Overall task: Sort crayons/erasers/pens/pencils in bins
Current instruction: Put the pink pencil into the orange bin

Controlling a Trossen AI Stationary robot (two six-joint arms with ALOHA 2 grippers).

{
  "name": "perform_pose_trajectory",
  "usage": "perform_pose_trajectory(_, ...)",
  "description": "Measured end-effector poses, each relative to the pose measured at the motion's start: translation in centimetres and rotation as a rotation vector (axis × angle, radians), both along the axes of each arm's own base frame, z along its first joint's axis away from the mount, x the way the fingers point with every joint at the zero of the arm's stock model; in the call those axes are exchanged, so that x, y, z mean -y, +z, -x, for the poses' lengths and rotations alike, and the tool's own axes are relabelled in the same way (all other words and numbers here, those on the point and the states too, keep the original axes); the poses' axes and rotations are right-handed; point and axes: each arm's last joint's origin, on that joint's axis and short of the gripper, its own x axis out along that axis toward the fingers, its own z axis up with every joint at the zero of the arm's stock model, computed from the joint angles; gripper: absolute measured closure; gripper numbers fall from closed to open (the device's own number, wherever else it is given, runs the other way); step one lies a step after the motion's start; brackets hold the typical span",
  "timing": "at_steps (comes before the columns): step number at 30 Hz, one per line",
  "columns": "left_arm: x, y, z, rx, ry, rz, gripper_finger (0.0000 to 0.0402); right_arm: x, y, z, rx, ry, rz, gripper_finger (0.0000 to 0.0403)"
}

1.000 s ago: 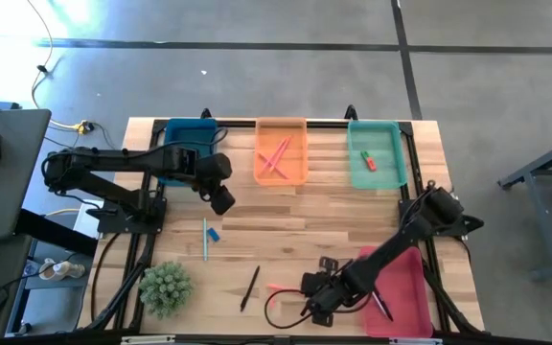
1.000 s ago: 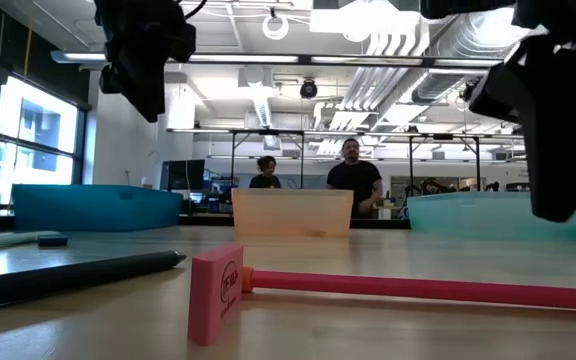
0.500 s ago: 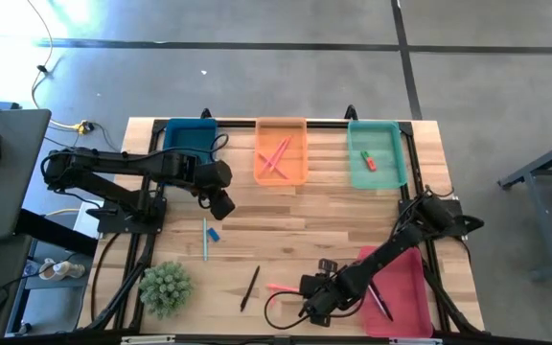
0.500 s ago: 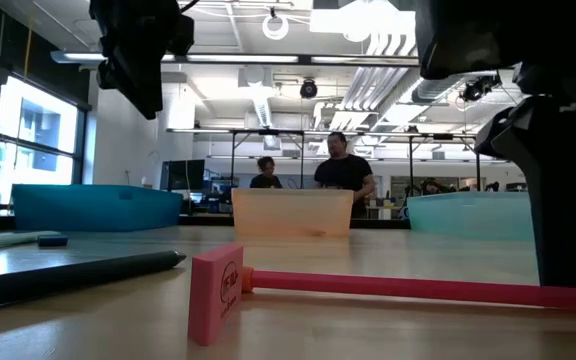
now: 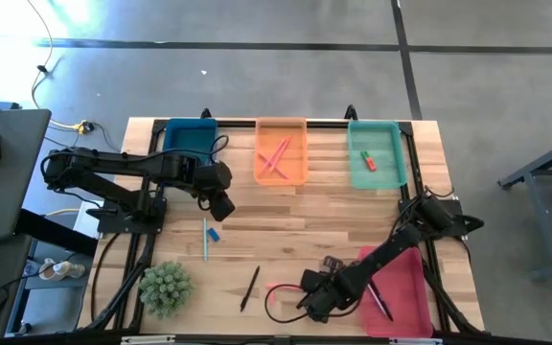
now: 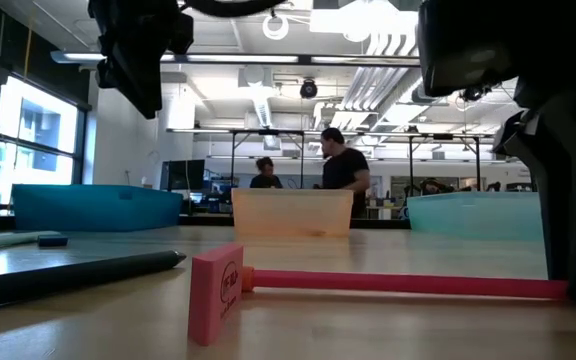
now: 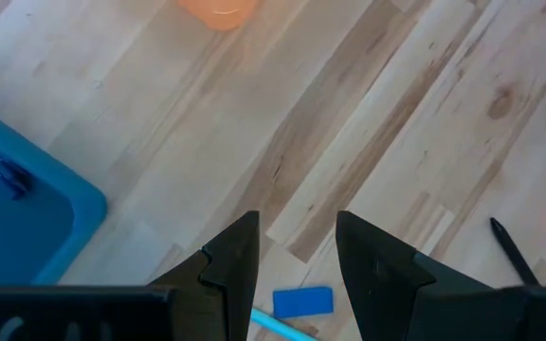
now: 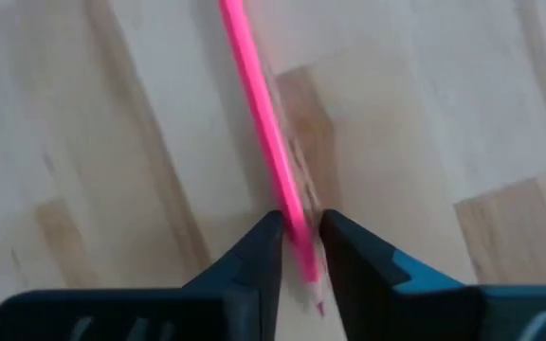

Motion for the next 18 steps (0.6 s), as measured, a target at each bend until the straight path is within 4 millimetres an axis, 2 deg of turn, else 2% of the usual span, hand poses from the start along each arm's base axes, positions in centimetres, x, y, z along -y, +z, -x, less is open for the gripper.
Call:
perform_pose_trajectory(6,0.0,0.0,0.0,-0.004,-0.001,-0.001,0.0273,0.4,-0.1,0.0,-0.033,-0.009,0.002,0.0365)
perform_pose_trajectory(11,0.1,-0.3,0.9,-0.093,0.007,0.024,0.0273,0.4,-0.1,0.0,-0.039,0.022,0.001,0.0393)
perform_pose_trajectory(18,0.6,-0.5,1.8,-0.198,-0.005,0.030,0.0273,0.4,-0.1,0.0,-0.039,0.023,-0.005,0.0400)
